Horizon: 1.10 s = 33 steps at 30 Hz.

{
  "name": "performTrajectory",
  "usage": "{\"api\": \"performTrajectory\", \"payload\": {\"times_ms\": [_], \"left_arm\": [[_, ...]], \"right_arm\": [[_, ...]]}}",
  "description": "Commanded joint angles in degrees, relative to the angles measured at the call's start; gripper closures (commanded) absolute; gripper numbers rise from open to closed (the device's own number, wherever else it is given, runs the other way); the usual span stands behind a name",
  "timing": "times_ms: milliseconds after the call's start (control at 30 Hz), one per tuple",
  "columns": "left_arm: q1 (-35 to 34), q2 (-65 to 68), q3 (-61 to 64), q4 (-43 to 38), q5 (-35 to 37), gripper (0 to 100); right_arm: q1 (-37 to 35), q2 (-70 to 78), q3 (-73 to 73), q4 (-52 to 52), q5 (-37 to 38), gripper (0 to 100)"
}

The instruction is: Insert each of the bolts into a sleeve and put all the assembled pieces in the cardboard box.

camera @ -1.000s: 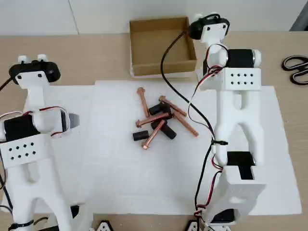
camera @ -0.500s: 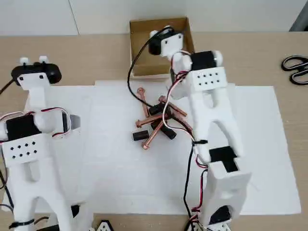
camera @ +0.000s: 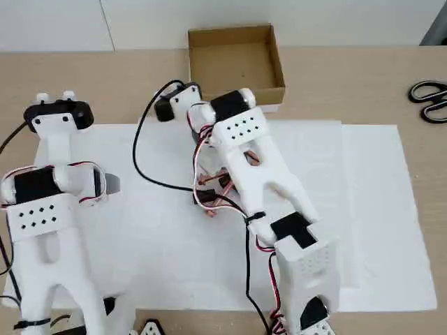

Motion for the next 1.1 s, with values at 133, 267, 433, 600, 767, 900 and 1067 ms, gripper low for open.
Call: {"api": "performTrajectory", "payload": {"times_ms": [133,267,433,600,767,900,1067], "left_arm": [[-0.3,-0.4,-0.3,-1.0,4.0,75],[-0.3,-0.2,-0.3,-1.0,4.3,75],[-0.3,-0.4,-0.3,-1.0,4.3,75],[-0.3,-0.4,-0.3,-1.0,4.3,75],[-0.3,-0.4,-0.3,-1.0,4.3,75],[-0.3,-0.4,-0.3,-1.0,4.3,75],[-0.3,-0.4,-0.3,-1.0,4.3,75]], "right_arm": [[-3.3,0.2,3.1,1.2,6.5,80.1],[-5.0,-0.1,6.3,1.3,9.7,80.1],[-7.5,-0.2,8.3,1.3,12.6,80.1],[-10.1,0.2,8.3,1.3,14.6,80.1],[-10.6,0.3,8.3,1.0,15.2,80.0],[-10.4,2.2,8.4,0.8,16.1,79.9],[-10.2,7.1,8.0,0.7,16.4,79.8]]}}
